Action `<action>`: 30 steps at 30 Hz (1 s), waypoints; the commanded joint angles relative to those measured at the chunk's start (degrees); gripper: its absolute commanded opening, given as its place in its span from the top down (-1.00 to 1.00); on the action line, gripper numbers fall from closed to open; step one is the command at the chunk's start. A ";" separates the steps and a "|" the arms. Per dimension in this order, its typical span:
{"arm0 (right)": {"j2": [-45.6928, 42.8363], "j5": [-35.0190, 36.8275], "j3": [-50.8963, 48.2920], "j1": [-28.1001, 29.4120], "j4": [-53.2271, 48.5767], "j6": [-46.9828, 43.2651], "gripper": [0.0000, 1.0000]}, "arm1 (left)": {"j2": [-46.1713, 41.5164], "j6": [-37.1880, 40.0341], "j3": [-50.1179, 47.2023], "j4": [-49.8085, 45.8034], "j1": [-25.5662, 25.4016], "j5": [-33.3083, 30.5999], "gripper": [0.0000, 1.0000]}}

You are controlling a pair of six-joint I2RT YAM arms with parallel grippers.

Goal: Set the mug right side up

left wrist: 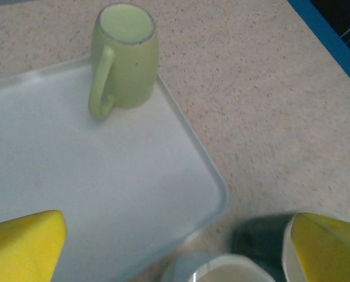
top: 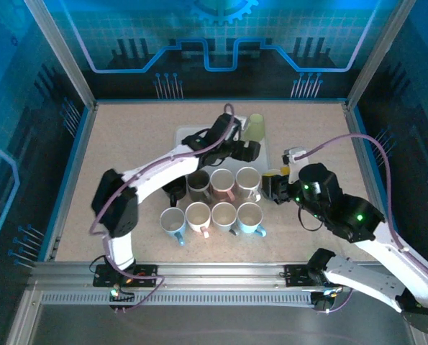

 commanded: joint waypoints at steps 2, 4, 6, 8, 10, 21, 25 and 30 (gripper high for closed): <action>-5.12 3.38 -0.93 -2.50 0.38 -0.58 -0.30 | 9.95 9.67 14.75 -6.08 1.53 -0.98 -0.98; -7.28 3.37 -1.82 -3.55 0.38 -0.84 -0.38 | 15.46 14.38 22.57 -9.80 1.95 -0.55 -0.98; -9.13 2.66 -2.36 -4.35 0.30 -1.05 -0.41 | 21.04 17.85 30.93 -14.92 2.77 1.09 -0.98; -10.61 1.32 -2.27 -4.80 -0.05 -1.20 -0.42 | 26.13 19.13 37.98 -18.65 3.69 1.83 -0.98; -11.91 0.27 -2.18 -4.87 -0.14 -1.41 -0.42 | 30.05 19.42 43.56 -20.38 4.60 1.44 -0.98; -14.15 -3.06 -6.23 -5.10 2.63 -2.65 -0.51 | 37.91 17.88 46.57 -7.04 8.09 2.53 -0.98; -14.09 -3.67 -7.92 -5.20 3.61 -2.82 -0.54 | 39.86 14.70 46.25 -1.78 8.86 4.95 -0.98; -13.69 -3.53 -8.07 -5.55 4.02 -4.39 -0.54 | 42.86 13.32 47.30 2.99 9.36 7.57 -0.98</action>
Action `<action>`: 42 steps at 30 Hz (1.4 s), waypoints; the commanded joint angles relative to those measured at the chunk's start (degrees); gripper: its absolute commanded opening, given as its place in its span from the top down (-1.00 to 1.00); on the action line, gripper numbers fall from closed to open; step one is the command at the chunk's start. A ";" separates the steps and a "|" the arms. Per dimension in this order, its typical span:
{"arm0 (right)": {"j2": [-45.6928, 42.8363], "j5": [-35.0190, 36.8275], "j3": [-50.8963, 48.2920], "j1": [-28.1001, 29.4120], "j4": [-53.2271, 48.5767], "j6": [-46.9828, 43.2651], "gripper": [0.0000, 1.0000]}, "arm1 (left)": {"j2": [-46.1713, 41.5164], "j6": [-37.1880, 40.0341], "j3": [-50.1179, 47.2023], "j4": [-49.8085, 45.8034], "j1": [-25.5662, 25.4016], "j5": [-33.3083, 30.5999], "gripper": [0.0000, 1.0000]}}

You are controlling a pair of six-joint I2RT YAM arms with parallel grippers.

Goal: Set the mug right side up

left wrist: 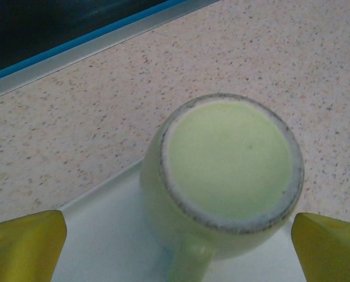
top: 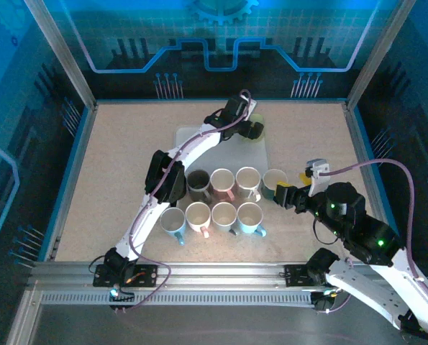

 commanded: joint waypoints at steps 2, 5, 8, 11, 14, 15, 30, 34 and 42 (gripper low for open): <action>0.05 -0.26 -0.31 -1.32 2.96 -2.36 -0.54 | 3.42 -2.80 3.04 5.84 0.59 3.16 -0.98; 0.38 -0.40 -0.31 -1.80 3.23 -2.89 -0.55 | 4.68 -3.30 3.31 6.68 0.69 3.64 -0.98; 0.73 -0.74 -2.16 -2.29 3.93 -3.19 -0.56 | 5.82 -3.23 3.71 7.35 0.72 4.94 -0.92; 1.15 -1.63 -2.68 -3.07 4.55 -3.33 -0.56 | 6.84 -2.87 4.68 7.40 0.70 6.23 -0.71; 1.53 -2.69 -2.77 -3.94 4.80 -3.33 -0.56 | 7.08 -2.28 4.71 8.46 0.66 6.24 -0.50; 1.53 -2.87 -2.86 -4.12 4.79 -3.39 -0.56 | 7.10 -2.08 4.72 8.63 0.66 6.00 -0.42; 1.13 -3.60 -3.49 -5.02 5.08 -2.59 -0.55 | 2.93 4.15 1.51 5.92 -0.87 4.19 0.28; 0.78 -3.69 -3.40 -5.03 4.72 -2.01 -0.55 | 0.80 6.29 -1.12 5.20 -1.22 2.90 0.45; -0.05 -3.60 -3.06 -5.11 3.75 -1.04 -0.54 | -2.74 6.63 -5.32 3.88 -1.44 2.69 0.71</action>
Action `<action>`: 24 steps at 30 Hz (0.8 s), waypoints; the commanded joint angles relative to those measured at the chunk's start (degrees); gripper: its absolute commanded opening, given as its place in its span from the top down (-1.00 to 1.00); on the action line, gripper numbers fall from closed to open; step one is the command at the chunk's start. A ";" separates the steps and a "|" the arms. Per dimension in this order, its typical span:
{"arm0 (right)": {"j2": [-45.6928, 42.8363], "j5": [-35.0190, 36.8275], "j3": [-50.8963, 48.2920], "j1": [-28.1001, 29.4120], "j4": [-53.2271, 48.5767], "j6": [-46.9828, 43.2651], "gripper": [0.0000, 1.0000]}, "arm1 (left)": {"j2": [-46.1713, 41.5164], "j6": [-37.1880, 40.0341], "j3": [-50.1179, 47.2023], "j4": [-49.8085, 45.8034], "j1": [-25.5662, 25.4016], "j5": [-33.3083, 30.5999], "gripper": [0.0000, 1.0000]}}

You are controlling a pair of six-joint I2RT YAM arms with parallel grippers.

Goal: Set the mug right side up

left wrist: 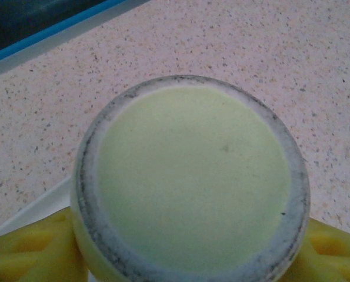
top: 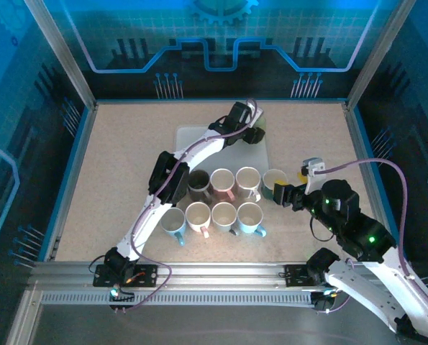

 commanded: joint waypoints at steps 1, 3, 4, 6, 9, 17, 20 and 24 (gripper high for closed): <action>-0.81 -0.39 0.11 -0.87 0.65 1.07 -0.54 | -4.63 1.99 -2.29 -1.62 -0.21 -0.78 0.73; -0.95 -0.26 0.11 -0.87 0.38 1.25 -0.54 | -5.38 1.76 -2.89 -1.37 -0.33 -0.73 0.73; -0.95 -0.35 0.17 -0.87 0.29 1.32 -0.54 | -5.77 1.41 -3.06 -1.22 -0.27 -0.69 0.73; -0.94 -0.32 0.32 -0.87 0.11 1.33 -0.54 | -6.73 0.86 -4.02 -0.42 -0.28 -0.63 0.73; -1.01 -0.30 0.61 -0.87 -0.24 1.30 -0.54 | -8.72 -0.61 -6.26 1.53 -0.17 0.00 0.73; -0.88 -0.23 0.60 -0.96 -0.40 0.99 -0.54 | -15.99 -7.32 -14.16 9.13 1.65 2.10 0.60; -0.82 -0.28 0.53 -0.96 -0.41 0.90 -0.54 | -18.23 -10.58 -16.78 11.92 2.79 3.92 0.56; -0.86 -0.32 0.44 -0.96 -0.59 0.90 -0.54 | -20.52 -14.02 -18.89 14.42 3.95 5.75 0.53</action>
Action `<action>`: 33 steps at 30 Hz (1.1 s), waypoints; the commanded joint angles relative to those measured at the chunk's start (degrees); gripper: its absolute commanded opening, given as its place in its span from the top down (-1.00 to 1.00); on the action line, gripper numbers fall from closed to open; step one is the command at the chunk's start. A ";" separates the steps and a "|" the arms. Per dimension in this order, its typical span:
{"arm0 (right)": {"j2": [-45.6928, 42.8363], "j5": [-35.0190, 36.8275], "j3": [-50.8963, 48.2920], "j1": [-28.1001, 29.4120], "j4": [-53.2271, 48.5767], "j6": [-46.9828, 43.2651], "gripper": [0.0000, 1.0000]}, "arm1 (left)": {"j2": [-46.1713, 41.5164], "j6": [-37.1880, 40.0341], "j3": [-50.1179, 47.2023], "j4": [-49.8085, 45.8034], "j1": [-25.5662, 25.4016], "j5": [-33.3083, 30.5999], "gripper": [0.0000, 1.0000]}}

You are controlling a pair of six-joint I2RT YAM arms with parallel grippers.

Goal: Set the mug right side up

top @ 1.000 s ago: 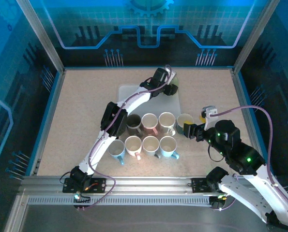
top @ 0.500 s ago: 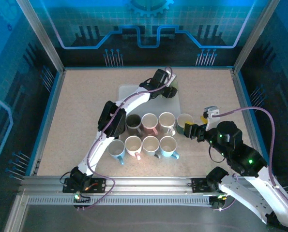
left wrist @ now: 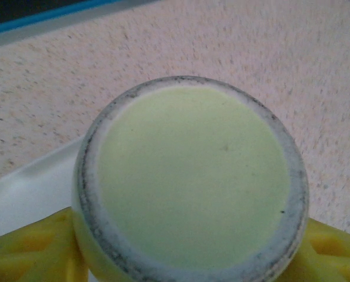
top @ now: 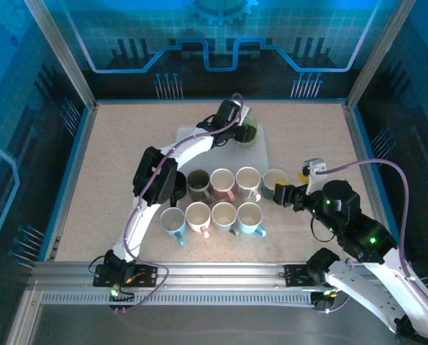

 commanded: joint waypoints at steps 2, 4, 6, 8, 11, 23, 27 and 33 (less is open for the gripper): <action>-0.59 -0.30 0.44 -0.72 -0.22 0.32 -0.54 | -7.98 -5.81 -1.57 9.95 1.70 3.55 0.53; -0.59 -0.29 0.44 -0.70 -0.30 0.38 -0.54 | -9.36 -7.72 -2.73 10.97 2.21 4.44 0.52; -0.56 -0.32 0.44 -0.70 -0.39 0.42 -0.54 | -11.08 -10.43 -4.21 12.19 2.80 5.75 0.50; -0.53 -0.39 0.61 -0.70 -0.49 0.51 -0.53 | -13.60 -14.36 -6.78 14.84 3.61 7.67 0.48; 0.16 -0.73 0.86 -0.70 -0.23 1.24 -0.53 | -17.72 -19.99 -10.39 18.80 4.46 10.31 0.46; 3.98 -7.60 2.21 -0.91 4.84 8.07 -0.50 | -37.44 -47.28 -32.02 40.08 6.14 19.10 0.35; 5.94 -11.08 2.21 -0.90 9.02 11.32 -0.49 | -41.76 -57.04 -38.68 48.60 6.16 21.58 0.33; 8.21 -19.30 -0.27 -1.25 23.32 20.32 -0.53 | -47.86 -68.36 -50.05 64.61 5.46 20.32 0.31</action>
